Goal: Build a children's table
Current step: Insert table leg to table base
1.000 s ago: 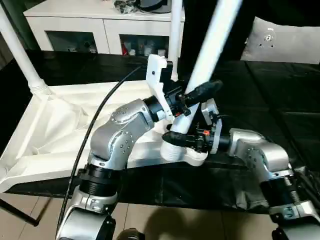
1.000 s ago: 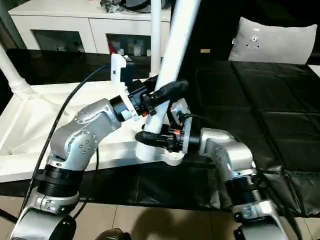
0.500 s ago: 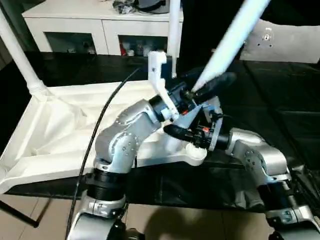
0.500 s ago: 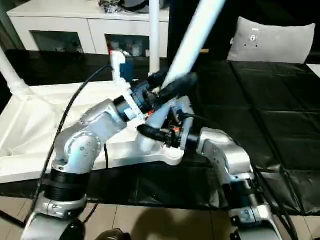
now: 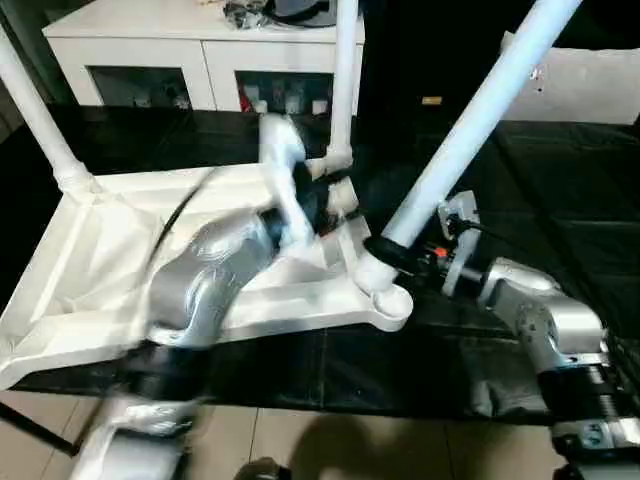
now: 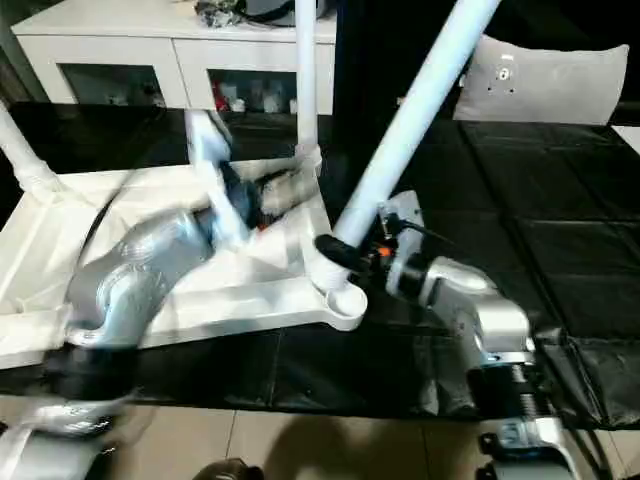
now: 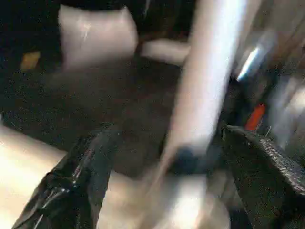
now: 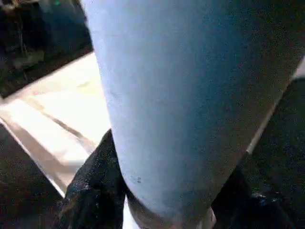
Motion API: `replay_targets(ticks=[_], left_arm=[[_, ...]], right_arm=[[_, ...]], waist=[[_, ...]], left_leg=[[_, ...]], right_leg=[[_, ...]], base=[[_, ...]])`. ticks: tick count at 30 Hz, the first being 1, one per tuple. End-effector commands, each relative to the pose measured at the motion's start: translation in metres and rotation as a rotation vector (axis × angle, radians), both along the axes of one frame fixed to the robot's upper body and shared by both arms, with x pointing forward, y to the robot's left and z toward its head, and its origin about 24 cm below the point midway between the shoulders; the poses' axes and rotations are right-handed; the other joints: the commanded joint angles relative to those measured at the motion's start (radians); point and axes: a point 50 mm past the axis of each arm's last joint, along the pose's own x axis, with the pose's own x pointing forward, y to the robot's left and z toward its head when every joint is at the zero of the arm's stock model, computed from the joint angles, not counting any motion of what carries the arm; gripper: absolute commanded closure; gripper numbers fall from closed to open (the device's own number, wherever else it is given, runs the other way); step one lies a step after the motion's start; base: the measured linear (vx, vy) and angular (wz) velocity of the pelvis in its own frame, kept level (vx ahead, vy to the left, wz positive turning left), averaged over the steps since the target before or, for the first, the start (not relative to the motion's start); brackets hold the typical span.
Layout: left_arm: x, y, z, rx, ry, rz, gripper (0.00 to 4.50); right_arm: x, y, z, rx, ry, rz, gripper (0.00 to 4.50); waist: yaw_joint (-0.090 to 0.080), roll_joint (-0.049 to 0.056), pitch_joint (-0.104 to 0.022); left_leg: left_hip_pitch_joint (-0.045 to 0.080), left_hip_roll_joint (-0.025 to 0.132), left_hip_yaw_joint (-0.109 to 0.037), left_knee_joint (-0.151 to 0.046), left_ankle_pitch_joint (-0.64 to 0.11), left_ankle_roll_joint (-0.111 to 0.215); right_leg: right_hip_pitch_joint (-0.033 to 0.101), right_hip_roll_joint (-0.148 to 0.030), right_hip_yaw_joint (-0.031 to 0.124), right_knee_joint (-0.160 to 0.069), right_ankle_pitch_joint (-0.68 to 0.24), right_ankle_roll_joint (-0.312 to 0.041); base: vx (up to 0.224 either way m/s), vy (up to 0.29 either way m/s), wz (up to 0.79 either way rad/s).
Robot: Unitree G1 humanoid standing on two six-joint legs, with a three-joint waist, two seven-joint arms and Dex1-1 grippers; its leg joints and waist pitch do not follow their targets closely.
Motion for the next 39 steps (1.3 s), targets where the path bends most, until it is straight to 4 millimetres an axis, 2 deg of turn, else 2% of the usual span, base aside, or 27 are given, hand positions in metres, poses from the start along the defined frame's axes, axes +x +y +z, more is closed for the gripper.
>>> replay_targets(ticks=[1,2,6,10,13,15,19,31,32,33,35,36,39], left_arm=[[-0.005,-0.002,-0.007,0.123,-0.049,-0.088,0.70],[-0.009,0.001,-0.014,0.171,-0.043,-0.133,0.88],[-0.016,0.006,-0.028,0.257,-0.021,-0.206,1.21],[-0.017,0.011,-0.039,0.329,0.021,-0.237,1.45],[-0.015,0.012,-0.047,0.358,0.052,-0.249,1.83],[-0.015,0.013,-0.051,0.372,0.066,-0.256,1.89],[-0.012,0.012,-0.062,0.421,0.101,-0.252,2.27],[-0.005,0.012,-0.073,0.463,0.097,-0.239,3.21],[-0.003,0.013,-0.074,0.474,0.089,-0.237,3.21],[-0.002,0.014,-0.075,0.486,0.083,-0.241,3.48],[-0.002,0.014,-0.075,0.487,0.082,-0.243,3.48],[-0.002,0.014,-0.075,0.487,0.081,-0.245,3.59],[-0.002,0.014,-0.074,0.481,0.085,-0.259,3.79]], right_arm=[[-0.003,0.001,0.008,-0.012,-0.022,0.026,2.60],[-0.005,0.000,0.009,-0.024,-0.021,0.039,2.60],[-0.008,-0.001,0.009,-0.049,-0.019,0.060,2.60],[-0.009,-0.002,0.009,-0.073,-0.016,0.075,2.60],[-0.009,-0.001,0.009,-0.099,-0.013,0.084,2.60],[-0.009,0.000,0.009,-0.113,-0.010,0.088,2.60],[-0.009,0.000,0.006,-0.152,-0.003,0.097,2.60],[-0.010,0.003,0.004,-0.179,0.005,0.122,2.60],[-0.010,0.003,0.003,-0.182,0.008,0.126,2.60],[-0.010,0.003,0.002,-0.185,0.010,0.131,2.60],[-0.010,0.003,0.002,-0.185,0.010,0.132,2.60],[-0.010,0.004,0.002,-0.186,0.011,0.133,2.60],[-0.010,0.004,0.001,-0.188,0.014,0.138,2.60]], waist=[[-0.004,0.000,-0.069],[-0.001,-0.008,-0.068],[-0.003,-0.002,-0.066],[-0.002,-0.004,-0.065],[-0.001,-0.004,-0.066],[-0.001,-0.005,-0.067],[-0.001,-0.003,-0.067],[0.001,-0.007,-0.067],[0.001,-0.008,-0.065],[0.001,-0.008,-0.065],[0.001,-0.007,-0.062],[-0.001,-0.007,-0.059],[-0.002,-0.009,-0.055]], left_leg=[[0.043,0.067,-0.034,-0.071,-0.174,-0.021],[0.043,0.067,-0.034,-0.073,-0.175,-0.019],[0.040,0.066,-0.030,-0.073,-0.181,-0.023],[0.041,0.065,-0.030,-0.073,-0.192,-0.024],[0.040,0.064,-0.030,-0.072,-0.178,-0.019],[0.040,0.064,-0.030,-0.072,-0.171,-0.018],[0.041,0.064,-0.029,-0.071,-0.176,-0.016],[0.039,0.066,-0.030,-0.069,-0.172,-0.004],[0.039,0.066,-0.030,-0.070,-0.180,-0.002],[0.041,0.067,-0.030,-0.071,-0.191,-0.007],[0.042,0.068,-0.032,-0.074,-0.208,-0.011],[0.045,0.070,-0.033,-0.079,-0.245,-0.023],[0.048,0.069,-0.033,-0.082,-0.277,-0.037]], right_leg=[[0.036,-0.088,0.045,-0.080,-0.038,-0.150],[0.037,-0.088,0.045,-0.081,-0.044,-0.154],[0.033,-0.092,0.047,-0.077,-0.052,-0.168],[0.032,-0.095,0.047,-0.081,-0.088,-0.176],[0.033,-0.094,0.046,-0.079,-0.069,-0.184],[0.033,-0.092,0.046,-0.077,-0.056,-0.181],[0.033,-0.094,0.047,-0.078,-0.050,-0.184],[0.035,-0.099,0.047,-0.079,-0.049,-0.197],[0.034,-0.098,0.047,-0.082,-0.065,-0.195],[0.034,-0.100,0.047,-0.082,-0.084,-0.193],[0.033,-0.100,0.047,-0.085,-0.109,-0.190],[0.033,-0.103,0.049,-0.089,-0.163,-0.185],[0.032,-0.104,0.052,-0.096,-0.226,-0.176]], base=[[0.000,0.000,0.00],[0.000,0.000,0.00],[0.000,0.000,0.00],[0.000,0.000,0.00],[0.000,0.000,0.00],[0.000,0.000,0.00],[0.000,0.000,0.00],[0.000,0.000,0.00],[0.000,0.000,0.00],[0.000,0.000,0.00],[0.000,0.000,0.00],[0.000,0.000,0.00],[0.000,0.000,0.00]])
